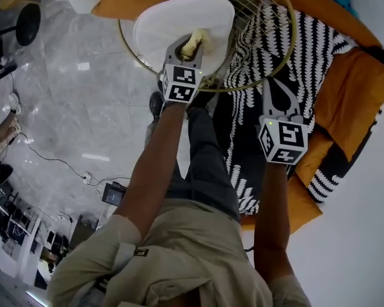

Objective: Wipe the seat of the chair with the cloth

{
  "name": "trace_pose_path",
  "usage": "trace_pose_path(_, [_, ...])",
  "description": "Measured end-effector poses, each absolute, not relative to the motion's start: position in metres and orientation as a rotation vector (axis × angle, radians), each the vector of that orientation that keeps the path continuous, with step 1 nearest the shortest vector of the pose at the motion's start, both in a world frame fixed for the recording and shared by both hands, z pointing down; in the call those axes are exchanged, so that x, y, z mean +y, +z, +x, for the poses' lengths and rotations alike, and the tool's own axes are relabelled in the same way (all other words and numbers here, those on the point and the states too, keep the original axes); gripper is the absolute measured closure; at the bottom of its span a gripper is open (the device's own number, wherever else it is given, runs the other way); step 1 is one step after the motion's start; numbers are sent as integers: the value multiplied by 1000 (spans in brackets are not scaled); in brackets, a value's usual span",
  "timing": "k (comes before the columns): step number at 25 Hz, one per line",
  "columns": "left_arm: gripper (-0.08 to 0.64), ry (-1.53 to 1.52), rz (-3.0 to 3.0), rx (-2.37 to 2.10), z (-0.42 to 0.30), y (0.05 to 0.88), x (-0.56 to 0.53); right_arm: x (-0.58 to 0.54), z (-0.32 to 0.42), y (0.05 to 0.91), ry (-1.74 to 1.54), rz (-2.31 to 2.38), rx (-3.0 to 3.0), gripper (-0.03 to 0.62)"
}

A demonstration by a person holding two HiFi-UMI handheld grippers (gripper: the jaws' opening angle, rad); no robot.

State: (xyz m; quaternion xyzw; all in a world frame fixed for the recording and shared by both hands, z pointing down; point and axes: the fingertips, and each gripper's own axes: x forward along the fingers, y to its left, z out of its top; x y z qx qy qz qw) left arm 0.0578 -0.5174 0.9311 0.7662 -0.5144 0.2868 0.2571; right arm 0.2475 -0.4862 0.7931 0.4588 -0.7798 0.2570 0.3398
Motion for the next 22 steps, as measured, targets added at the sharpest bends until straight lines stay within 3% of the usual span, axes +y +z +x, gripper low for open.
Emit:
trace_pose_path(4, [442,787,2097,-1290,94,947,-506,-479,256,804,693,1196,-2006,566])
trace_pose_path(9, [442,823,2063,-1265,85,960,-490,-478,253,807,701,1183,-2014,566])
trace_pose_path(19, [442,859,1730,-1635,-99,946,-434,-486,208,801,692,1114,-2082,566])
trace_pose_path(22, [442,817,1668,-1694,-122,938,-428,-485,201,803,691,1096,-2092,566])
